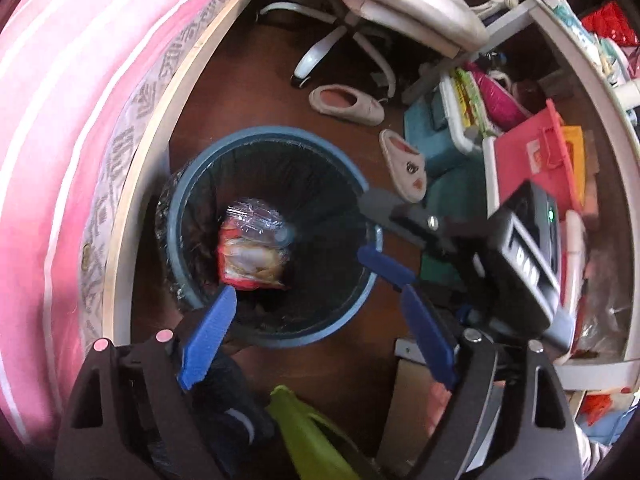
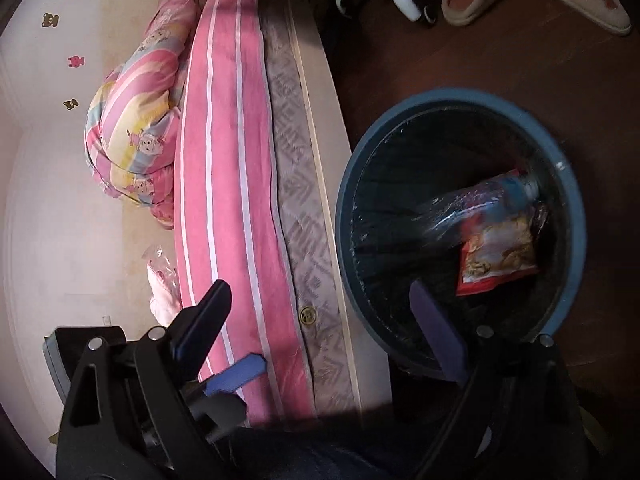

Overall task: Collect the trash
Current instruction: 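Carry the bottle over the trash bin and open the left tool, then move both tools back to the bed toward the white mesh cloth, then grasp the white mesh cloth with left tool while right tool grasps the clear plastic bag, then carry the mesh cloth and plastic bag with both tools over the trash bin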

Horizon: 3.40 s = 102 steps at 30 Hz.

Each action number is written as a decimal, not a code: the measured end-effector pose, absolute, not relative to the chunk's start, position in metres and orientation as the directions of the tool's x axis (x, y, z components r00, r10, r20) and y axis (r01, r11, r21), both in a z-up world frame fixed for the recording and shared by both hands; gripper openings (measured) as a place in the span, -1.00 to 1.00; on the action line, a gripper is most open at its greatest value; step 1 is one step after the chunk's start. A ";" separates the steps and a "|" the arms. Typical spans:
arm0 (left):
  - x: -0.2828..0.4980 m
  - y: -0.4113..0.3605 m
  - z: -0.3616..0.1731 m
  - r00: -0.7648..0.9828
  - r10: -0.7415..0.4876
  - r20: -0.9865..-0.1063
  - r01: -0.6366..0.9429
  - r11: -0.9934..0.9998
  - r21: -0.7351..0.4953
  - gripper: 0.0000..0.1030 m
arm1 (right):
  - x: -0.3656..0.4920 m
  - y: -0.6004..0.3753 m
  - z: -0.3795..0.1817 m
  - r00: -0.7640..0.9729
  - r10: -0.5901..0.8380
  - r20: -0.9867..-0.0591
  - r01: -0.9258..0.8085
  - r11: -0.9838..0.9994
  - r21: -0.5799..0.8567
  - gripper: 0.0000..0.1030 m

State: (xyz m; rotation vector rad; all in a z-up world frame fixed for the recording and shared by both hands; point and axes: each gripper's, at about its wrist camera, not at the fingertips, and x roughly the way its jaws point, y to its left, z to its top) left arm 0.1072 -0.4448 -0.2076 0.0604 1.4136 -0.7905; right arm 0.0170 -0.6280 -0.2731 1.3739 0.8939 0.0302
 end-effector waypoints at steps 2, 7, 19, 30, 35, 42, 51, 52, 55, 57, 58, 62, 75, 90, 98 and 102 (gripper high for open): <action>0.108 -0.448 -0.202 -0.040 -0.469 -0.882 0.515 0.747 -0.420 0.59 | 0.014 -0.629 -0.265 0.692 0.495 -0.525 0.464 0.253 0.849 0.74; 0.110 -0.435 -0.178 0.023 -0.536 -0.844 0.479 0.747 -0.461 0.59 | 0.017 -0.624 -0.230 0.712 0.484 -0.509 0.400 0.316 0.860 0.74; 0.118 -0.298 -0.081 0.318 -0.745 -0.586 0.303 0.666 -0.682 0.68 | 0.072 -0.530 -0.094 0.718 0.581 -0.383 0.079 0.478 0.875 0.75; 0.141 -0.157 -0.026 0.535 -0.657 -0.531 0.217 0.714 -0.665 0.71 | 0.145 -0.406 -0.027 0.661 0.682 -0.314 -0.099 0.494 0.864 0.77; 0.162 -0.113 -0.051 0.564 -0.590 -0.578 0.159 0.765 -0.625 0.71 | 0.185 -0.379 -0.040 0.676 0.649 -0.350 -0.083 0.538 0.839 0.77; 0.214 -0.089 -0.086 0.592 -0.506 -0.628 0.120 0.826 -0.551 0.71 | 0.254 -0.372 -0.086 0.679 0.617 -0.398 -0.037 0.570 0.821 0.77; 0.298 -0.087 -0.116 0.593 -0.408 -0.694 0.082 0.888 -0.452 0.71 | 0.347 -0.365 -0.114 0.618 0.667 -0.417 -0.026 0.547 0.837 0.77; 0.305 -0.086 -0.120 0.586 -0.400 -0.704 0.073 0.892 -0.446 0.71 | 0.359 -0.360 -0.116 0.611 0.673 -0.417 -0.029 0.545 0.838 0.77; 0.317 -0.082 -0.128 0.573 -0.412 -0.708 0.059 0.883 -0.466 0.71 | 0.386 -0.347 -0.122 0.591 0.678 -0.436 -0.034 0.561 0.827 0.77; 0.324 -0.080 -0.133 0.567 -0.411 -0.714 0.056 0.884 -0.465 0.71 | 0.397 -0.339 -0.127 0.575 0.687 -0.445 -0.034 0.563 0.826 0.77; 0.327 -0.081 -0.135 0.562 -0.409 -0.719 0.055 0.886 -0.460 0.71 | 0.404 -0.334 -0.131 0.564 0.691 -0.451 -0.028 0.563 0.826 0.77; 0.337 -0.080 -0.148 0.541 -0.417 -0.730 0.031 0.878 -0.478 0.54 | 0.416 -0.325 -0.141 0.544 0.715 -0.439 -0.019 0.534 0.845 0.77; 0.328 -0.077 -0.140 0.541 -0.427 -0.724 0.045 0.875 -0.482 -0.48 | 0.418 -0.325 -0.144 0.540 0.704 -0.461 -0.020 0.558 0.830 -0.23; 0.260 -0.058 -0.090 0.638 -0.436 -0.635 0.071 0.854 -0.515 -0.67 | 0.369 -0.343 -0.103 0.633 0.704 -0.323 -0.073 0.470 0.880 -0.55; 0.194 -0.049 -0.072 0.657 -0.446 -0.608 0.023 0.818 -0.575 -0.67 | 0.302 -0.349 -0.070 0.647 0.716 -0.263 -0.154 0.461 0.874 -0.55; 0.160 -0.051 -0.057 0.669 -0.446 -0.594 0.031 0.816 -0.577 -0.67 | 0.264 -0.347 -0.055 0.652 0.715 -0.254 -0.199 0.485 0.852 -0.55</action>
